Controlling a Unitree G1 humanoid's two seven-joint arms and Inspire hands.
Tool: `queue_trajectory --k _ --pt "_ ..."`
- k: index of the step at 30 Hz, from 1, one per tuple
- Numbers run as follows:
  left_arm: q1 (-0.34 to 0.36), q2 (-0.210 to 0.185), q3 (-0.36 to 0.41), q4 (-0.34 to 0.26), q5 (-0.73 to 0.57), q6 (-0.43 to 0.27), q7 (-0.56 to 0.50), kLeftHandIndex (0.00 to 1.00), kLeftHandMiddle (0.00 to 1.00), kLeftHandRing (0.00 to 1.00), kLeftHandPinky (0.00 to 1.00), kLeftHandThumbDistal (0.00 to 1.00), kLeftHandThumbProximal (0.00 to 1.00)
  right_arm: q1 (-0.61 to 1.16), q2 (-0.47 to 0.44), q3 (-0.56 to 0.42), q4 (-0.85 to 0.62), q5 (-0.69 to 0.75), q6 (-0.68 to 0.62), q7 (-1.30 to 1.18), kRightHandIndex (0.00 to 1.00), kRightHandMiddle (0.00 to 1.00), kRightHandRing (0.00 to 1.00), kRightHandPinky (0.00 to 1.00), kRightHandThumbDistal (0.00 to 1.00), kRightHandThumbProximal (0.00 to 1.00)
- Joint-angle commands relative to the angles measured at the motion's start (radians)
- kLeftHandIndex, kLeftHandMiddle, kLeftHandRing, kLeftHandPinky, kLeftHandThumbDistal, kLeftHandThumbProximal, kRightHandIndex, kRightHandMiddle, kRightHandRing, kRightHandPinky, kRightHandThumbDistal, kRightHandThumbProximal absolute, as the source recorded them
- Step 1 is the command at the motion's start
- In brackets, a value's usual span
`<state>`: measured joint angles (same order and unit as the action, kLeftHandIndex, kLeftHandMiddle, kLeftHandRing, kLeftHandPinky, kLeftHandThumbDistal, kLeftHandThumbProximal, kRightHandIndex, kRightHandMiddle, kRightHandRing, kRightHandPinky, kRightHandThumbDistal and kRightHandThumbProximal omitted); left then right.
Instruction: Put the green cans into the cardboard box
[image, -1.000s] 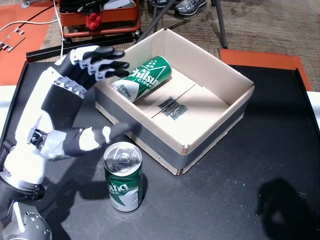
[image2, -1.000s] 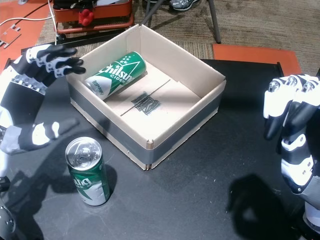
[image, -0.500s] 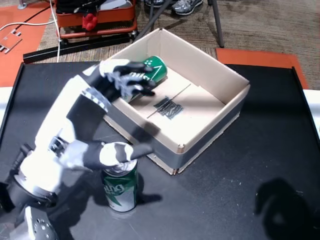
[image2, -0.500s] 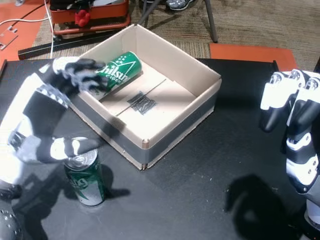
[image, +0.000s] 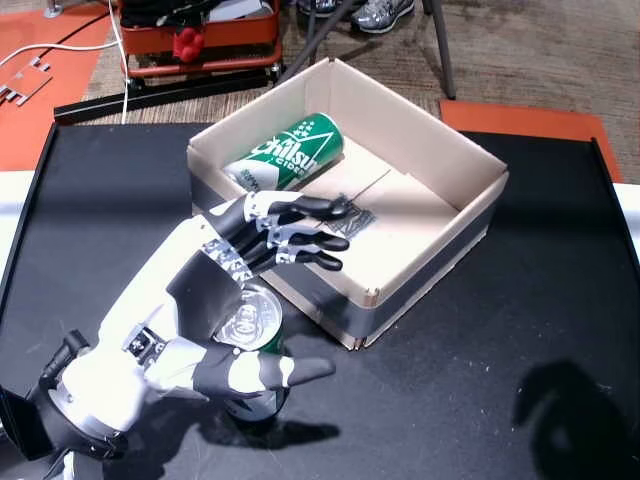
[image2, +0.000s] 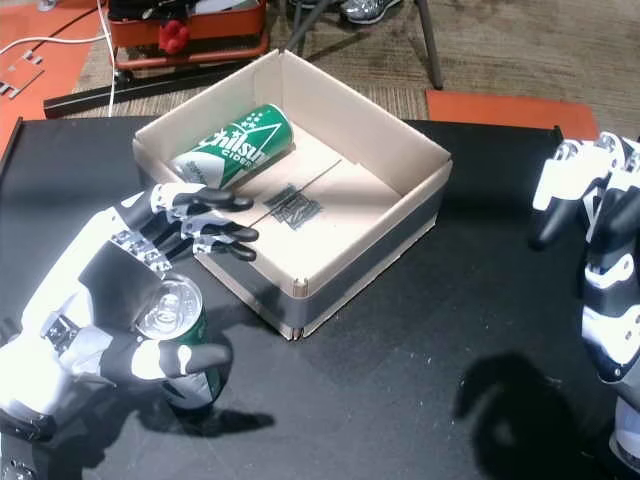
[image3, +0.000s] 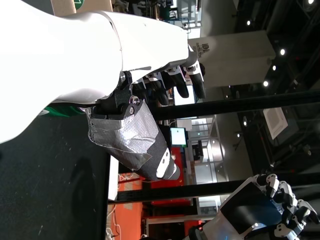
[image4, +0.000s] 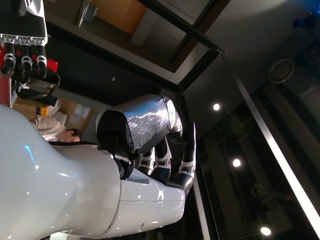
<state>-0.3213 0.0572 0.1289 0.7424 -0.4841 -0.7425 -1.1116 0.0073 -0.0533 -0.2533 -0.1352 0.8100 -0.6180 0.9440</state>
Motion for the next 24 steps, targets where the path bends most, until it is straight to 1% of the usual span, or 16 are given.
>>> queue_trajectory --k 1,4,6,8,10,12,14,15,16,18,22,24 --pt "0.039 0.014 -0.005 0.008 0.024 0.021 0.000 0.68 0.72 0.79 0.75 0.94 0.01 0.002 -0.008 -0.010 -0.003 0.001 -0.003 0.002 0.27 0.36 0.36 0.16 0.71 0.00" --pt "0.046 0.019 -0.006 -0.001 0.022 0.024 -0.001 0.68 0.72 0.79 0.75 0.92 0.02 -0.008 -0.020 -0.015 0.007 0.009 -0.002 0.021 0.26 0.34 0.33 0.16 0.70 0.00" --pt "0.047 0.022 -0.005 -0.002 0.021 0.021 -0.003 0.68 0.72 0.79 0.75 0.91 0.01 -0.014 -0.038 -0.013 0.013 0.038 0.034 0.046 0.26 0.35 0.34 0.18 0.69 0.00" --pt "0.046 0.025 -0.003 -0.003 0.022 0.015 -0.002 0.69 0.72 0.80 0.76 0.91 0.01 -0.019 -0.038 -0.020 0.020 0.028 0.031 0.043 0.25 0.34 0.31 0.12 0.72 0.00" --pt "0.045 0.027 -0.003 -0.005 0.024 0.014 0.003 0.68 0.72 0.79 0.76 0.92 0.00 -0.024 -0.034 -0.024 0.026 0.016 0.019 0.040 0.22 0.31 0.30 0.11 0.69 0.00" --pt "0.043 0.029 -0.002 -0.007 0.024 0.014 0.006 0.68 0.72 0.79 0.75 0.91 0.00 -0.028 -0.032 -0.024 0.031 0.018 0.020 0.043 0.21 0.31 0.30 0.12 0.68 0.00" --pt "0.039 0.030 0.001 -0.003 0.023 0.009 0.008 0.68 0.72 0.79 0.75 0.91 0.00 -0.030 -0.025 -0.027 0.036 0.009 0.012 0.035 0.21 0.31 0.30 0.10 0.72 0.00" --pt "0.037 0.031 0.002 0.001 0.024 0.005 0.011 0.68 0.72 0.79 0.75 0.92 0.00 -0.031 -0.019 -0.028 0.040 0.006 0.005 0.032 0.21 0.31 0.30 0.11 0.73 0.00" --pt "0.034 0.032 0.004 0.006 0.026 -0.002 0.014 0.68 0.72 0.79 0.75 0.91 0.00 -0.033 -0.017 -0.028 0.043 0.008 0.003 0.037 0.21 0.31 0.31 0.12 0.71 0.00" --pt "0.029 0.033 0.007 0.014 0.028 -0.016 0.018 0.68 0.72 0.79 0.76 0.90 0.00 -0.037 -0.017 -0.026 0.049 0.017 0.008 0.051 0.22 0.32 0.32 0.13 0.72 0.00" --pt "0.029 0.040 0.005 0.017 0.044 -0.040 0.040 0.67 0.72 0.79 0.76 0.90 0.01 -0.039 -0.013 -0.023 0.056 0.025 0.019 0.060 0.22 0.31 0.30 0.10 0.72 0.00" --pt "0.029 0.042 0.006 0.019 0.044 -0.043 0.042 0.67 0.73 0.79 0.76 0.90 0.02 -0.039 -0.008 -0.023 0.058 0.022 0.015 0.062 0.22 0.30 0.30 0.07 0.70 0.00"
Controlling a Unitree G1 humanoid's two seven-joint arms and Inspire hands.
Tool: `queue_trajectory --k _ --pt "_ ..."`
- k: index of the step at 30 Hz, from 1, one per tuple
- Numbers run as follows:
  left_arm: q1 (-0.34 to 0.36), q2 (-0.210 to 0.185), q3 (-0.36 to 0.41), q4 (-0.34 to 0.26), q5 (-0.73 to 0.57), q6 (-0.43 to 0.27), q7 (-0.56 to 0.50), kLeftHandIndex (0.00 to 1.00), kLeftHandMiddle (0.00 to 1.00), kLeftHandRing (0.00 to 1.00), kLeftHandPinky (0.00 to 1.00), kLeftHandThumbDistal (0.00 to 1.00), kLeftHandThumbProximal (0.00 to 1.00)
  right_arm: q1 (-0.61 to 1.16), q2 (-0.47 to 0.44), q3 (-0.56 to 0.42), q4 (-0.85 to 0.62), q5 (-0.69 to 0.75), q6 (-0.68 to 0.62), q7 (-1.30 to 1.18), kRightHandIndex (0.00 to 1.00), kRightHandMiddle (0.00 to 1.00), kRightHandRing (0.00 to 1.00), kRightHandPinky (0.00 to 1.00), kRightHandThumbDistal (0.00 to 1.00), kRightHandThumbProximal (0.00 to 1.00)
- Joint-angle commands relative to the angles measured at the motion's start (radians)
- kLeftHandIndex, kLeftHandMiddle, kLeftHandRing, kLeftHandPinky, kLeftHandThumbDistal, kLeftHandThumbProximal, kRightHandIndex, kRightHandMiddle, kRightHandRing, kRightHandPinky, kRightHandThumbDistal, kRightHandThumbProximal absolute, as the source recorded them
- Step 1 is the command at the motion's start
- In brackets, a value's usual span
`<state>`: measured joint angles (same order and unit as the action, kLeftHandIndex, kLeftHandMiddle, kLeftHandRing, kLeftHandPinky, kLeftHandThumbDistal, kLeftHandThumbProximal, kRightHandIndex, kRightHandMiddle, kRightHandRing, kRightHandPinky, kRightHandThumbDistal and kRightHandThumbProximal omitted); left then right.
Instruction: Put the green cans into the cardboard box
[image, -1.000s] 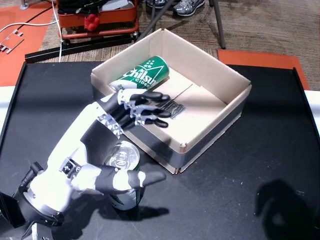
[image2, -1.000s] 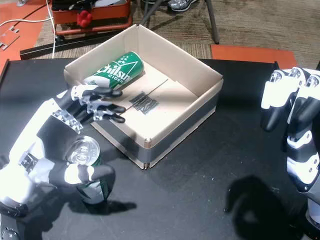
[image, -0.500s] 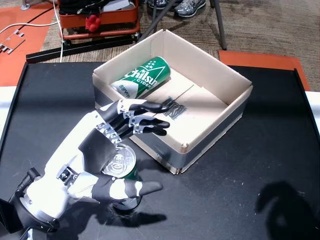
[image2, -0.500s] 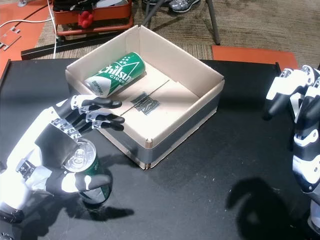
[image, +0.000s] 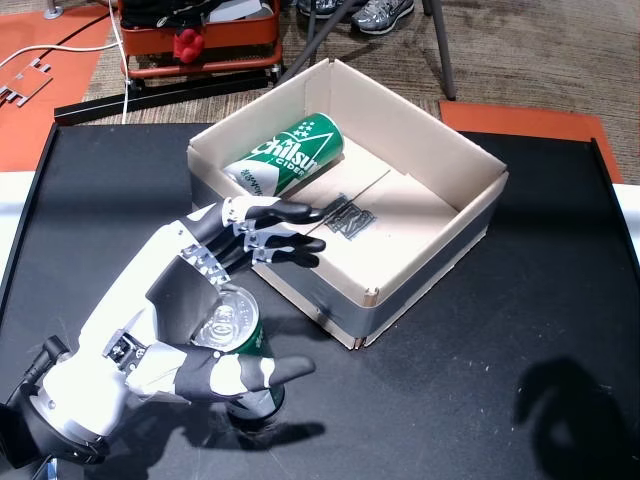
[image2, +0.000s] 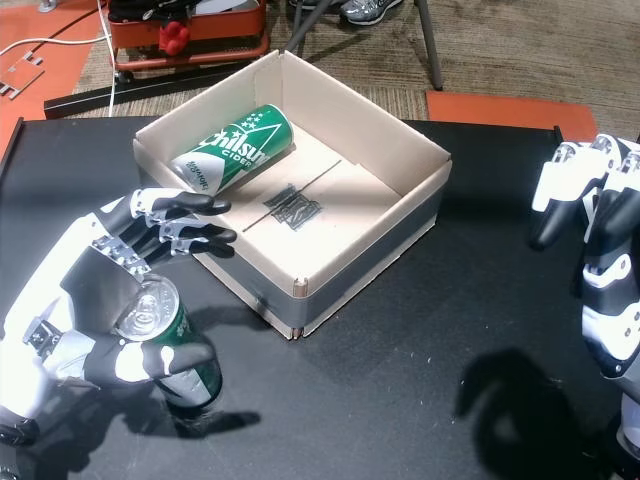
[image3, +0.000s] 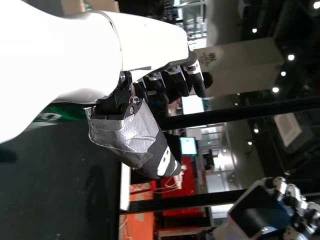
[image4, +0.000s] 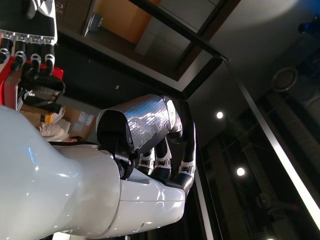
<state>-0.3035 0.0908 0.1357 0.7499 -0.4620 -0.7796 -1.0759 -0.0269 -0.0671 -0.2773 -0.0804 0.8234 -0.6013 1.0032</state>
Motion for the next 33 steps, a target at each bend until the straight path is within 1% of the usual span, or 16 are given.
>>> queue_trajectory --k 1,4,6,8,10,12,14,16,20,23,25,29,31,32,33 --pt "0.011 0.009 0.001 0.011 0.022 -0.007 0.007 0.67 0.73 0.79 0.76 0.90 0.03 -0.005 0.009 0.001 0.004 0.005 -0.005 0.003 0.21 0.30 0.29 0.07 0.69 0.00" --pt "0.011 0.011 0.005 0.013 0.023 -0.014 0.010 0.66 0.72 0.79 0.76 0.89 0.05 -0.005 0.014 0.001 0.006 -0.008 -0.013 0.000 0.21 0.30 0.30 0.06 0.71 0.00" --pt "0.012 0.012 0.011 0.011 0.016 -0.003 0.008 0.66 0.72 0.79 0.75 0.90 0.03 -0.004 0.019 0.002 0.006 -0.014 -0.016 -0.005 0.20 0.29 0.29 0.04 0.73 0.00" --pt "0.009 0.013 0.017 0.014 0.012 0.003 0.006 0.66 0.72 0.79 0.75 0.89 0.02 -0.006 0.020 0.003 0.010 -0.017 -0.018 -0.003 0.19 0.27 0.29 0.02 0.72 0.00" --pt "0.004 0.016 0.024 0.018 0.015 0.002 0.011 0.66 0.72 0.79 0.75 0.91 0.03 -0.015 0.014 0.006 0.021 -0.007 -0.016 0.017 0.18 0.27 0.33 0.02 0.67 0.00" --pt "-0.003 0.020 0.030 0.027 0.020 -0.011 0.015 0.66 0.72 0.79 0.75 0.90 0.04 -0.024 0.010 0.010 0.029 0.010 -0.003 0.037 0.19 0.29 0.35 0.05 0.65 0.00" --pt "-0.011 0.023 0.035 0.033 0.020 -0.015 0.016 0.67 0.73 0.79 0.75 0.91 0.05 -0.030 0.010 0.011 0.036 0.021 0.004 0.053 0.21 0.30 0.36 0.07 0.63 0.00" --pt "-0.017 0.026 0.040 0.035 0.020 -0.016 0.016 0.67 0.73 0.79 0.75 0.93 0.06 -0.032 0.011 0.008 0.041 0.019 0.004 0.058 0.21 0.30 0.35 0.05 0.62 0.00" --pt "-0.024 0.030 0.045 0.040 0.019 -0.012 0.015 0.67 0.73 0.79 0.75 0.94 0.06 -0.032 0.018 0.005 0.040 0.002 -0.008 0.047 0.19 0.27 0.31 0.00 0.63 0.00" --pt "-0.028 0.033 0.047 0.048 0.022 -0.019 0.014 0.67 0.73 0.79 0.74 0.93 0.07 -0.033 0.017 0.008 0.038 -0.001 -0.007 0.045 0.17 0.26 0.31 0.00 0.63 0.00" --pt "-0.031 0.034 0.047 0.054 0.024 -0.022 0.016 0.67 0.73 0.80 0.74 0.94 0.07 -0.037 0.018 0.009 0.040 0.001 -0.008 0.049 0.15 0.25 0.31 0.00 0.61 0.00" --pt "-0.036 0.035 0.050 0.063 0.023 -0.028 0.012 0.67 0.73 0.79 0.74 0.93 0.07 -0.040 0.016 0.009 0.040 -0.003 -0.012 0.051 0.15 0.25 0.32 0.00 0.59 0.00" --pt "-0.036 0.035 0.050 0.064 0.023 -0.026 0.013 0.67 0.73 0.79 0.74 0.93 0.07 -0.043 0.016 0.009 0.042 0.002 -0.012 0.055 0.15 0.26 0.32 0.02 0.61 0.00" --pt "-0.036 0.035 0.051 0.063 0.024 -0.026 0.015 0.67 0.73 0.79 0.74 0.93 0.07 -0.044 0.017 0.007 0.044 0.001 -0.013 0.053 0.15 0.25 0.32 0.01 0.62 0.00" --pt "-0.036 0.035 0.051 0.062 0.025 -0.025 0.017 0.67 0.73 0.79 0.74 0.93 0.07 -0.044 0.018 0.006 0.044 -0.001 -0.016 0.050 0.15 0.25 0.32 0.01 0.62 0.00"
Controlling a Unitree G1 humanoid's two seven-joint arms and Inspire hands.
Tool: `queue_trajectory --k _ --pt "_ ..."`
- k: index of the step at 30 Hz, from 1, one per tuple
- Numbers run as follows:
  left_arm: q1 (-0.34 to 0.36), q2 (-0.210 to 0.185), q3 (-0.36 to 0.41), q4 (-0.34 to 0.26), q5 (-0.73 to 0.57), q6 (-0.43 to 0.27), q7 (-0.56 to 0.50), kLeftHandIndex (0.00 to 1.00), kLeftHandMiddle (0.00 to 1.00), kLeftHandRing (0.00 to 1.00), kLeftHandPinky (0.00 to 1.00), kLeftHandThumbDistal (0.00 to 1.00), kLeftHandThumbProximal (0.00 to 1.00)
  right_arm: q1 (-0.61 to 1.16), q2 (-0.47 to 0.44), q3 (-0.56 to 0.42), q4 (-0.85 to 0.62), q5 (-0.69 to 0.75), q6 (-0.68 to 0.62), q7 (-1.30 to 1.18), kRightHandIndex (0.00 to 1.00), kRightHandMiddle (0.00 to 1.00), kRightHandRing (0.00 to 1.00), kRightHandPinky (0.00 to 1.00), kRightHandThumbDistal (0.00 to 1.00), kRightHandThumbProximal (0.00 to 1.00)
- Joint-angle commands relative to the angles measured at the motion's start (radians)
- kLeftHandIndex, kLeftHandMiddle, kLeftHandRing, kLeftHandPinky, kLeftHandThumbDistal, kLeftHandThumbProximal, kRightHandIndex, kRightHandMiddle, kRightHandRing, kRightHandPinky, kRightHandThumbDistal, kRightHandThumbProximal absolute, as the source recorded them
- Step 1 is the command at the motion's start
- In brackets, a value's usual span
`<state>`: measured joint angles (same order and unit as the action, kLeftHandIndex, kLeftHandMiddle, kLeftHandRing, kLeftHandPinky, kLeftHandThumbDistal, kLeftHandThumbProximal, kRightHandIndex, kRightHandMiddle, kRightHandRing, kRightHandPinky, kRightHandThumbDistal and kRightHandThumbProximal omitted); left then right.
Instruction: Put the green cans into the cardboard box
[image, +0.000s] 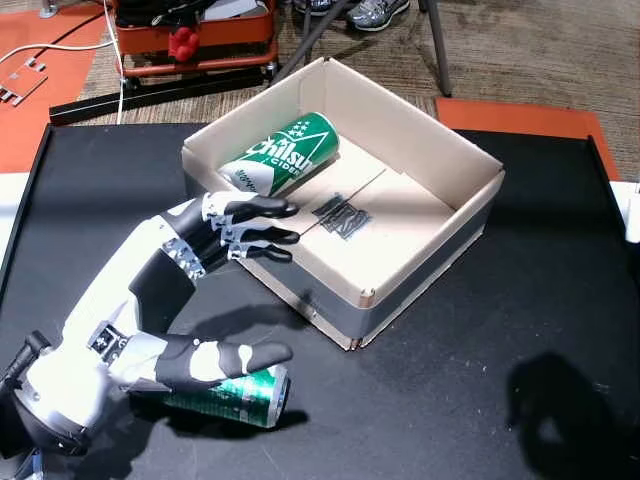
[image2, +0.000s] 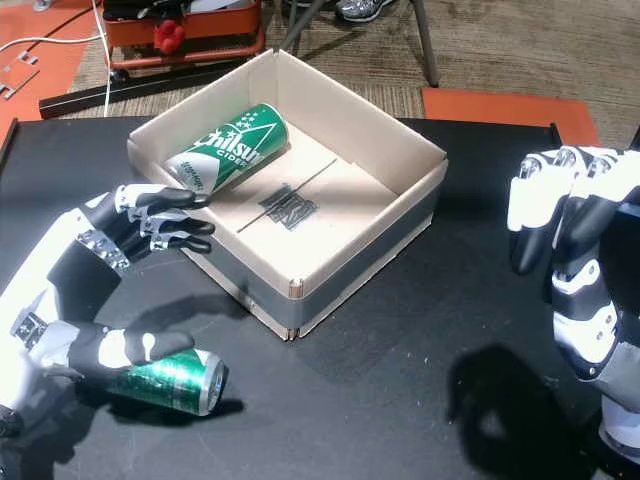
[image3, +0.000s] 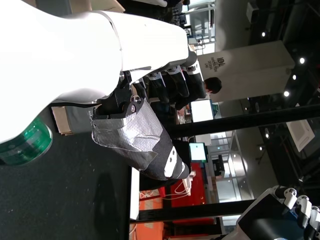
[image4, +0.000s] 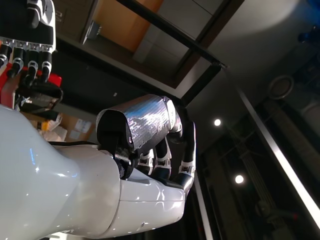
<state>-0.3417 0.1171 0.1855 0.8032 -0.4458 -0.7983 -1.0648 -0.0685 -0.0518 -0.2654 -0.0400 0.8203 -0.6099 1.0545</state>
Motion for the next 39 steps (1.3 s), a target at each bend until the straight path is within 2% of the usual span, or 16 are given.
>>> queue_trajectory --k 1,4,7,9,10,11,13,15,20,27,31,33,38,39 --pt "0.004 0.008 0.002 0.007 0.011 -0.003 0.009 0.67 0.73 0.78 0.74 0.95 0.07 -0.002 0.001 -0.007 0.003 -0.004 -0.011 -0.004 0.15 0.25 0.32 0.01 0.61 0.00" --pt "0.006 0.008 0.001 0.001 0.013 -0.003 0.014 0.66 0.72 0.78 0.74 0.94 0.06 0.004 -0.004 -0.006 -0.004 0.006 0.004 -0.005 0.14 0.25 0.32 0.02 0.62 0.00" --pt "0.016 0.023 -0.013 -0.004 0.065 -0.060 0.037 0.68 0.74 0.80 0.76 0.89 0.06 0.009 -0.001 -0.009 -0.010 0.007 0.002 -0.011 0.15 0.25 0.32 0.02 0.64 0.00" --pt "0.034 0.074 -0.047 -0.018 0.185 -0.128 0.087 0.75 0.79 0.85 0.79 0.88 0.08 0.016 0.008 -0.011 -0.017 -0.004 -0.008 -0.028 0.15 0.25 0.33 0.05 0.62 0.00" --pt "0.041 0.114 -0.068 -0.024 0.270 -0.180 0.114 0.82 0.84 0.88 0.83 0.90 0.03 0.024 0.011 -0.010 -0.026 -0.008 -0.005 -0.040 0.15 0.26 0.33 0.05 0.62 0.00" --pt "0.044 0.146 -0.086 -0.024 0.337 -0.223 0.141 0.85 0.87 0.90 0.84 0.89 0.02 0.030 0.012 -0.008 -0.032 -0.010 -0.002 -0.050 0.15 0.26 0.33 0.05 0.63 0.00" --pt "0.047 0.221 -0.113 -0.028 0.505 -0.302 0.221 0.87 0.90 0.94 0.87 0.94 0.05 0.041 0.013 -0.003 -0.045 -0.015 0.005 -0.068 0.16 0.27 0.34 0.06 0.67 0.00" --pt "0.047 0.278 -0.134 -0.042 0.628 -0.333 0.300 0.87 0.91 0.95 0.87 0.96 0.06 0.041 0.006 -0.001 -0.045 -0.012 0.008 -0.067 0.15 0.26 0.33 0.04 0.69 0.00" --pt "0.046 0.359 -0.199 -0.097 0.739 -0.303 0.417 0.86 0.92 0.97 0.90 1.00 0.05 0.047 0.017 -0.003 -0.052 -0.036 -0.015 -0.098 0.15 0.27 0.33 0.05 0.75 0.00" --pt "0.033 0.431 -0.297 -0.180 0.740 -0.255 0.442 0.83 0.90 0.94 0.87 1.00 0.00 0.057 0.029 0.014 -0.068 -0.045 -0.025 -0.134 0.16 0.28 0.33 0.05 0.70 0.00" --pt "0.030 0.449 -0.329 -0.227 0.725 -0.211 0.444 0.81 0.88 0.92 0.85 1.00 0.00 0.063 0.017 0.020 -0.076 -0.047 -0.017 -0.138 0.18 0.29 0.34 0.09 0.65 0.00" --pt "0.029 0.453 -0.338 -0.244 0.723 -0.199 0.451 0.79 0.87 0.91 0.84 1.00 0.00 0.067 0.014 0.021 -0.082 -0.056 -0.015 -0.149 0.18 0.28 0.30 0.09 0.67 0.00" --pt "0.014 0.454 -0.353 -0.235 0.744 -0.168 0.491 0.77 0.85 0.89 0.83 1.00 0.00 0.051 0.008 0.026 -0.065 -0.006 0.001 -0.107 0.21 0.28 0.30 0.12 0.69 0.00" --pt "0.004 0.456 -0.356 -0.226 0.755 -0.161 0.501 0.77 0.84 0.89 0.83 1.00 0.00 0.050 0.006 0.027 -0.067 -0.009 0.007 -0.107 0.21 0.28 0.29 0.11 0.67 0.00"
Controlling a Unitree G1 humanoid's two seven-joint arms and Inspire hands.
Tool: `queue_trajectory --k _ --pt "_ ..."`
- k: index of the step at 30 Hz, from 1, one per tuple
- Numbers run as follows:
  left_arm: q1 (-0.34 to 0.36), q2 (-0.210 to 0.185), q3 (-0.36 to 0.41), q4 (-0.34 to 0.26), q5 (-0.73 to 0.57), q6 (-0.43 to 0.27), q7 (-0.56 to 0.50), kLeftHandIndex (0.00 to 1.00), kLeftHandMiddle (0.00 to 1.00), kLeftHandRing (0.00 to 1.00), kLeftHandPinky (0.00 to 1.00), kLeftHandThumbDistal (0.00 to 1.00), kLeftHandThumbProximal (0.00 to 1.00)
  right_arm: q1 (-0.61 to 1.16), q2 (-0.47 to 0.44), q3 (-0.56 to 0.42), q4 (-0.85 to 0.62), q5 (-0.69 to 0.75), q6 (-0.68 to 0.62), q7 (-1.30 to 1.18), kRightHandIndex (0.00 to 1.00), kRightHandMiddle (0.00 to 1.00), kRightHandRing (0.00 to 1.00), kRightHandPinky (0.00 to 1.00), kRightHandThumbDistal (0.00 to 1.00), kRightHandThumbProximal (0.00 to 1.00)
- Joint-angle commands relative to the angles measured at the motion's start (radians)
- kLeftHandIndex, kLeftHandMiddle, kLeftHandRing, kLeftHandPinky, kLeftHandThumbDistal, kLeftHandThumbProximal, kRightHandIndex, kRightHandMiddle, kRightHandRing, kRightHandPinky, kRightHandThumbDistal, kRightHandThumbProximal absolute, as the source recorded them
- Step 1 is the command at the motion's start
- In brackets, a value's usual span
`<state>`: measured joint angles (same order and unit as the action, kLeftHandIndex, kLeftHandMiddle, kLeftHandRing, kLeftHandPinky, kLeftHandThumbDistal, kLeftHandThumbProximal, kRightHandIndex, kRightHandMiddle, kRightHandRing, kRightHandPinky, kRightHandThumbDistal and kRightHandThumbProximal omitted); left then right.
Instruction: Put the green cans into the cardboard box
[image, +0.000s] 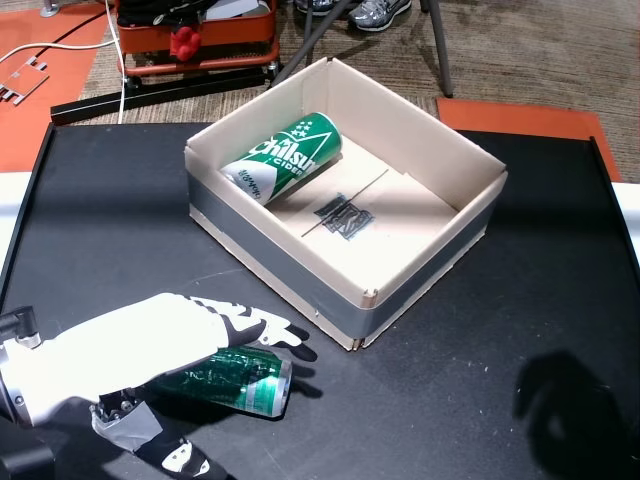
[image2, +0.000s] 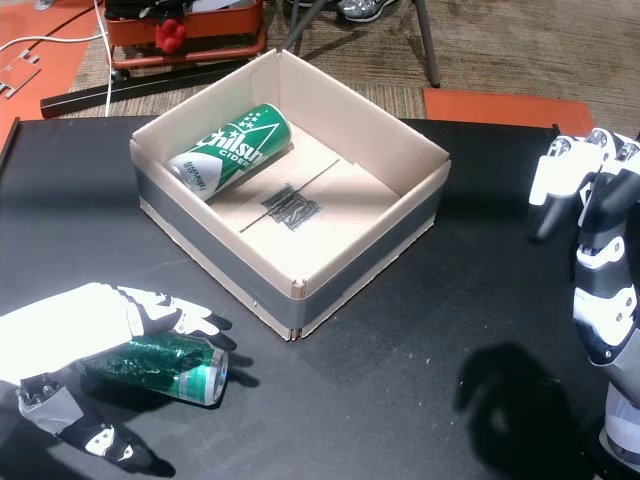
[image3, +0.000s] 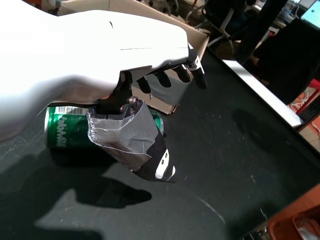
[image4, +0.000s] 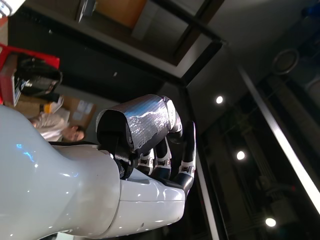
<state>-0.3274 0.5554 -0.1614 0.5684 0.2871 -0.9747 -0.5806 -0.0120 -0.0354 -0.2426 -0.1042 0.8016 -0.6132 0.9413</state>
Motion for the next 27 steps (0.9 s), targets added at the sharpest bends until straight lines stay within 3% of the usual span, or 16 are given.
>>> queue_trajectory --k 1,5,10,18,22,27 --pt "-0.020 0.019 -0.013 0.019 0.033 0.021 0.027 0.76 0.83 0.88 0.82 1.00 0.00 -0.005 -0.009 0.005 -0.006 0.000 0.010 0.001 0.21 0.28 0.29 0.10 0.68 0.00" --pt "-0.072 0.024 -0.026 0.081 0.090 0.025 0.087 0.76 0.81 0.87 0.80 1.00 0.00 -0.003 0.010 0.002 -0.006 -0.034 -0.018 -0.028 0.17 0.24 0.24 0.07 0.68 0.00" --pt "-0.157 0.024 -0.058 0.204 0.140 0.006 0.156 0.77 0.82 0.87 0.79 1.00 0.00 -0.005 0.002 0.005 -0.003 -0.037 -0.017 -0.030 0.16 0.23 0.23 0.03 0.69 0.00" --pt "-0.262 0.028 -0.119 0.356 0.196 -0.009 0.208 0.77 0.81 0.85 0.77 1.00 0.00 -0.016 -0.005 0.006 0.008 -0.033 -0.021 -0.020 0.14 0.22 0.23 0.04 0.68 0.00" --pt "-0.300 0.034 -0.151 0.408 0.234 0.000 0.239 0.77 0.81 0.86 0.77 1.00 0.00 -0.025 -0.012 0.008 0.017 -0.018 -0.016 0.003 0.14 0.23 0.25 0.06 0.63 0.00" --pt "-0.336 0.039 -0.187 0.464 0.274 0.047 0.263 0.79 0.85 0.88 0.79 1.00 0.00 -0.041 -0.021 0.003 0.032 0.012 0.002 0.044 0.24 0.30 0.30 0.13 0.74 0.00"
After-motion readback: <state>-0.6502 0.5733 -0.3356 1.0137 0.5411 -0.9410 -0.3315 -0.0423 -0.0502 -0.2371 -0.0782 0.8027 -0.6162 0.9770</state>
